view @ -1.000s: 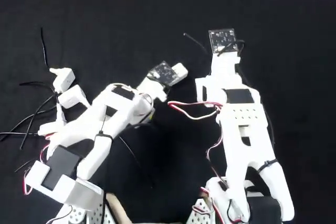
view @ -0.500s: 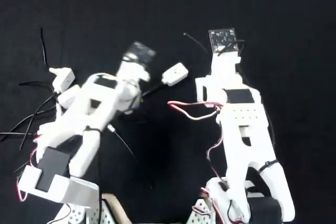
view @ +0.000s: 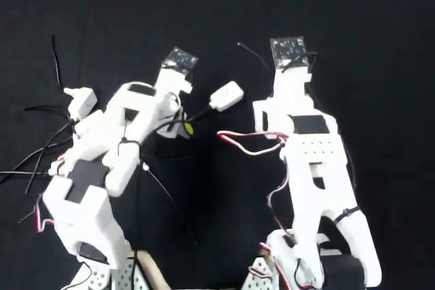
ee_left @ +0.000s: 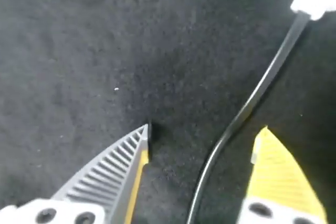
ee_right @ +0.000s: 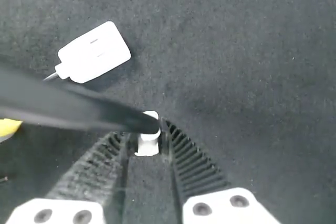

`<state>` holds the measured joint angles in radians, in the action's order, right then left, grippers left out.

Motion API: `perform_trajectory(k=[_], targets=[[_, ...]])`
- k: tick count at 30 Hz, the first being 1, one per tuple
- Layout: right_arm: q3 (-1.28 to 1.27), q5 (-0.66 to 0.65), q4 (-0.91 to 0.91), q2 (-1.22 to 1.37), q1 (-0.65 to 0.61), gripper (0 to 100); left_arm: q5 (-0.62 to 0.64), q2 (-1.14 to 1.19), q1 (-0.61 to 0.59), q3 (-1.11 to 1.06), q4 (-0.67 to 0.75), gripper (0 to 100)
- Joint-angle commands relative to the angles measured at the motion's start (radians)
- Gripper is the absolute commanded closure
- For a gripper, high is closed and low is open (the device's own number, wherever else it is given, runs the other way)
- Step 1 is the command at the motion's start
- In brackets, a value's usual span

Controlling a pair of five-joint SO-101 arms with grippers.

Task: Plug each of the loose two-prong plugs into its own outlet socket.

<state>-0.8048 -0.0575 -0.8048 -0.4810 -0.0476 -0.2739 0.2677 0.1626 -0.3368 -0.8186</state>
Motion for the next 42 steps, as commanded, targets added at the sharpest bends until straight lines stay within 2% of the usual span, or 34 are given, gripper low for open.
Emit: perform_trajectory(k=[1,8,11,16,19,25,29,33,37,39,42], targets=[[0.044,0.005,0.025,0.001,-0.021,98.6,-0.028,0.032,0.007,0.091,-0.083,70],[0.042,-0.003,0.025,0.001,-0.023,98.6,-0.21,0.041,0.065,0.101,-0.219,89],[0.042,-0.003,0.025,0.001,-0.025,98.6,-0.229,0.038,0.081,0.09,-0.255,90],[0.042,-0.005,0.025,0.001,-0.026,98.5,-0.338,0.034,0.108,0.085,-0.443,94],[0.042,-0.005,0.023,0.001,-0.026,98.5,-0.373,0.034,0.077,0.074,-0.5,94],[0.042,-0.005,0.025,0.002,-0.026,98.5,-0.413,0.021,0.01,-0.005,-0.499,96],[0.042,-0.005,0.025,0.002,-0.028,98.5,-0.433,-0.084,0.001,-0.125,-0.47,97],[0.036,-0.005,0.025,0.004,-0.068,98.5,-0.417,-0.29,-0.001,-0.349,-0.328,97],[-0.021,-0.026,0.091,0.001,-0.152,98.6,-0.301,-0.566,-0.001,-0.558,-0.183,97],[-0.061,-0.023,0.175,0.001,-0.173,98.6,-0.264,-0.681,0.001,-0.611,-0.176,93],[-0.124,-0.023,0.318,0.001,-0.189,98.6,-0.181,-0.806,-0.002,-0.671,-0.178,79]])
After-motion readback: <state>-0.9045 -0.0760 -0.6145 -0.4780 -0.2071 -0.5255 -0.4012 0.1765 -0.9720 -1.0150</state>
